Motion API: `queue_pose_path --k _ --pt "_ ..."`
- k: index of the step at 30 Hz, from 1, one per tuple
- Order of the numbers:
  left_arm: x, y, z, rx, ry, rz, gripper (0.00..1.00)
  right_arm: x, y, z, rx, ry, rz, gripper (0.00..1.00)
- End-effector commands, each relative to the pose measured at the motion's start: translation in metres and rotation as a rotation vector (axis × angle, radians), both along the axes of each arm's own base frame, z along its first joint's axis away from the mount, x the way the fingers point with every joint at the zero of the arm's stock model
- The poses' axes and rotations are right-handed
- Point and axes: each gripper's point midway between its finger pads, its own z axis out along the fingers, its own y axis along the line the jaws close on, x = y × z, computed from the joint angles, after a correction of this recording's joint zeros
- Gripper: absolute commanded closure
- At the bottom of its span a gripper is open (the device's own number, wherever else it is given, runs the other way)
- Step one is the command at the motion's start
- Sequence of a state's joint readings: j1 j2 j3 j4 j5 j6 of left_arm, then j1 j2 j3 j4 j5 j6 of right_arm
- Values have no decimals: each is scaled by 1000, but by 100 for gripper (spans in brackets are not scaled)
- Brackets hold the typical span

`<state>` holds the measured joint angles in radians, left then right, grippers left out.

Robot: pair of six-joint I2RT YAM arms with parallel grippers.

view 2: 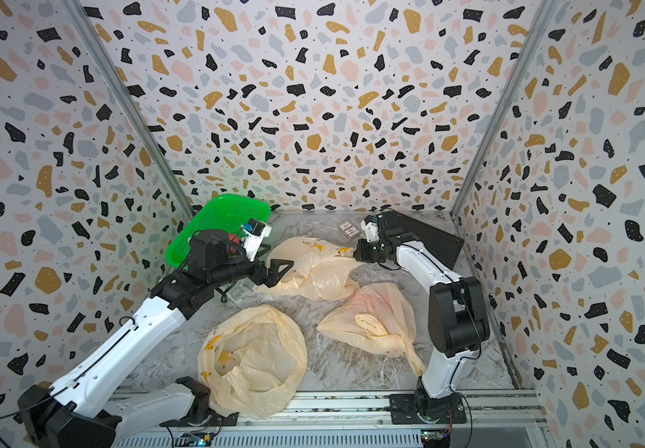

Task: Untie the knot of a plastic bag & take out the apple
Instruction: Move the plastic bag to the center of the board.

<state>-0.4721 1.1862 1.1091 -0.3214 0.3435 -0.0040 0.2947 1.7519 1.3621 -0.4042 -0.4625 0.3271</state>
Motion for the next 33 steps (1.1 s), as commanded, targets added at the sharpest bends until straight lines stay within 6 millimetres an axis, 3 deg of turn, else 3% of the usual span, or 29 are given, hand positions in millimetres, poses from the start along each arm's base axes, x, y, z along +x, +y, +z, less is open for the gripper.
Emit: queue_pose_path --k 1,10,14,18,21,23,25,27,29,31,33 --pt "10 -7 -21 161 -26 -40 1 -10 5 32 17 -60 47 100" --pt "44 -18 -41 339 -154 -15 1 -18 11 38 38 -64 77 100" --pt "65 -15 -45 393 -211 56 1 -23 17 42 61 -62 111 100" --pt "82 -14 -67 455 -198 78 1 -33 24 45 78 -67 162 100" --pt "96 -13 -71 441 -207 112 1 -40 28 44 81 -67 198 100" --pt "100 -12 -68 386 -187 117 10 -45 29 44 86 -63 217 100" --pt "102 -7 -61 328 -168 131 28 -50 29 43 79 -62 235 100" --pt "103 -2 -51 270 -153 136 66 -54 29 43 69 -63 256 100" --pt "100 0 -44 245 -169 126 89 -57 27 40 54 -62 266 100" --pt "96 -2 -43 235 -166 105 100 -58 26 38 39 -60 272 100" --pt "94 -5 -42 183 -103 83 100 -55 24 35 13 -57 260 100"
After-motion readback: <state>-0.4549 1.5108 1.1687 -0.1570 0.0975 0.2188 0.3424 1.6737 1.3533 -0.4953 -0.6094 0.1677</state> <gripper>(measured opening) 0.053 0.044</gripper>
